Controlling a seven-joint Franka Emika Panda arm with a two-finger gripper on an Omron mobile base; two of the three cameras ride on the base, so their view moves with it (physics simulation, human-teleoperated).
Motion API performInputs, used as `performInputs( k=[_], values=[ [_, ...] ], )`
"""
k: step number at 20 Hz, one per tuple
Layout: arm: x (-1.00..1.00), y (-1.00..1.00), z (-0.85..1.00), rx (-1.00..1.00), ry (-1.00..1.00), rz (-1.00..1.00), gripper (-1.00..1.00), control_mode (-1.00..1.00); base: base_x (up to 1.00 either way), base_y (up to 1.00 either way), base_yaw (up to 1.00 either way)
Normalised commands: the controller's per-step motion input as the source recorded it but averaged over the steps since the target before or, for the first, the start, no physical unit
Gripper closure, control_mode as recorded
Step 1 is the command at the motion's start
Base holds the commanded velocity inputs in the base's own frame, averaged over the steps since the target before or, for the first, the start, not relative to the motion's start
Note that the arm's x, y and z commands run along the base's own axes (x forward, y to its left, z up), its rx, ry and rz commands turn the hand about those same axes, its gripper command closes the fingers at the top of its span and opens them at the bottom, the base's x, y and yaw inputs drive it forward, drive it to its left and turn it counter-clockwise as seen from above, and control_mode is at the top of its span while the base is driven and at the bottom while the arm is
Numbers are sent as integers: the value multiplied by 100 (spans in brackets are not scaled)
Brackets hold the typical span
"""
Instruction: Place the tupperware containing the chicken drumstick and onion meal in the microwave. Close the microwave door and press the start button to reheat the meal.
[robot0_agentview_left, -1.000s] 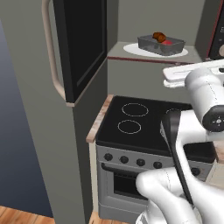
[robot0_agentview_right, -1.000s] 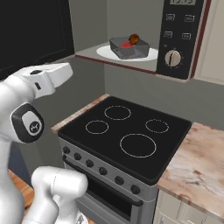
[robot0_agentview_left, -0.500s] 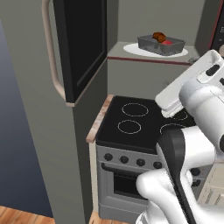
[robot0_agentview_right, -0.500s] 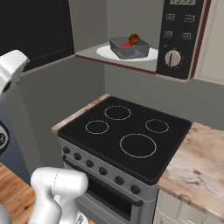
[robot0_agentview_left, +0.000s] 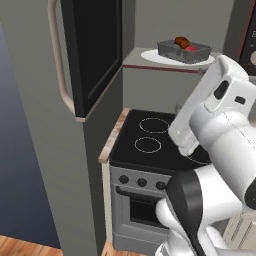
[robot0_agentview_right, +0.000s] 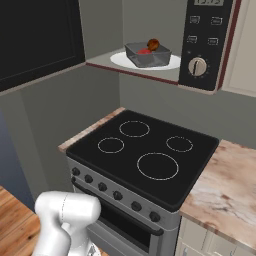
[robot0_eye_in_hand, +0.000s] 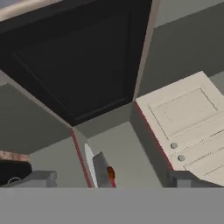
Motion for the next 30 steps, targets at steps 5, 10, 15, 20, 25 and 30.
performInputs(
  k=[5,10,15,20,25,30],
  values=[
    [-18,71,1,-25,0,0,-100,-100,0,0,0],
    [-20,66,0,-22,0,0,-100,-100,0,0,0],
    [-5,69,-1,-21,0,0,-100,-100,0,0,0],
    [4,64,-11,-16,0,0,-100,-100,0,0,0],
    [15,61,-10,-13,0,0,-100,-100,0,0,0],
    [27,45,-1,-8,0,-5,-100,-100,0,0,0]
  ],
)
